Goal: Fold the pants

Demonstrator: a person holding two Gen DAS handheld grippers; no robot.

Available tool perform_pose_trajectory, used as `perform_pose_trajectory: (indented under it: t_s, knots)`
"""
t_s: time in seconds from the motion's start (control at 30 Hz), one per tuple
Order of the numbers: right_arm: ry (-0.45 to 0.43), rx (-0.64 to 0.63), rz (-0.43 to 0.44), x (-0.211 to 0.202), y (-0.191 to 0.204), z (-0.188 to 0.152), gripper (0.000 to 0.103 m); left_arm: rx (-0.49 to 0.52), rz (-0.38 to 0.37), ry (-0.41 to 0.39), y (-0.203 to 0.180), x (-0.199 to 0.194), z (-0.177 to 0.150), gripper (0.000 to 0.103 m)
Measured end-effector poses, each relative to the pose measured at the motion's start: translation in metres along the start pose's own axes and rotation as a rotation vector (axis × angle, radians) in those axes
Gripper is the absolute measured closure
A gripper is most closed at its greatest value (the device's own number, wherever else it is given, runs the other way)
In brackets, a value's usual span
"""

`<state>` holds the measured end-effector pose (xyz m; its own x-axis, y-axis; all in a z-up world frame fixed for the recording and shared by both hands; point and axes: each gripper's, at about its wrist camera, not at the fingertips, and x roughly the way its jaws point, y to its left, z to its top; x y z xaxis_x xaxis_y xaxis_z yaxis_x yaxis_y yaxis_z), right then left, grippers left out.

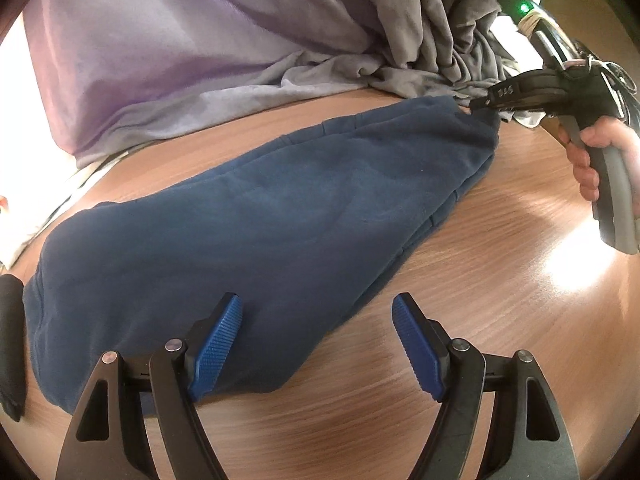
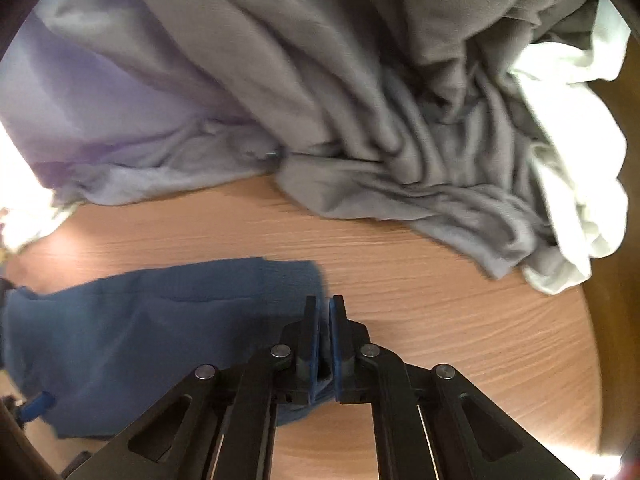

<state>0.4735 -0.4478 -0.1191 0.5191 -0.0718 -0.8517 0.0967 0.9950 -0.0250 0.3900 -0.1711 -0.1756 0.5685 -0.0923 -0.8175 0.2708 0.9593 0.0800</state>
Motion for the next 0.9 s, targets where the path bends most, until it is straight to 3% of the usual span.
perform_pose_trajectory:
  t_s: [0.1,0.17,0.23,0.33,0.53,0.7,0.9]
  knots:
    - [-0.042,0.004,-0.012,-0.006,-0.009,0.001,0.096,0.005,0.001,-0.002,-0.003,0.000,0.002,0.026]
    - [-0.074,0.005,-0.007,-0.017,-0.013,-0.002,0.088,0.006,0.000,-0.016,-0.004,-0.005,0.003,0.026]
    - [-0.110,0.011,0.023,-0.033,-0.015,-0.006,0.063,0.008,0.010,-0.034,-0.005,-0.010,0.004,0.026]
    - [-0.146,0.010,0.104,-0.051,-0.013,-0.015,0.063,0.006,0.031,-0.042,-0.003,-0.014,0.006,0.026]
    - [-0.066,-0.015,0.137,-0.033,-0.004,-0.028,0.063,-0.035,0.075,-0.011,0.013,-0.008,0.002,0.026]
    - [0.016,-0.036,0.020,-0.004,-0.007,-0.030,0.063,-0.057,0.083,0.020,0.017,-0.003,-0.004,0.026]
    - [0.025,-0.011,-0.010,-0.001,-0.014,-0.032,0.063,-0.067,0.075,0.064,0.018,0.002,-0.009,0.026]
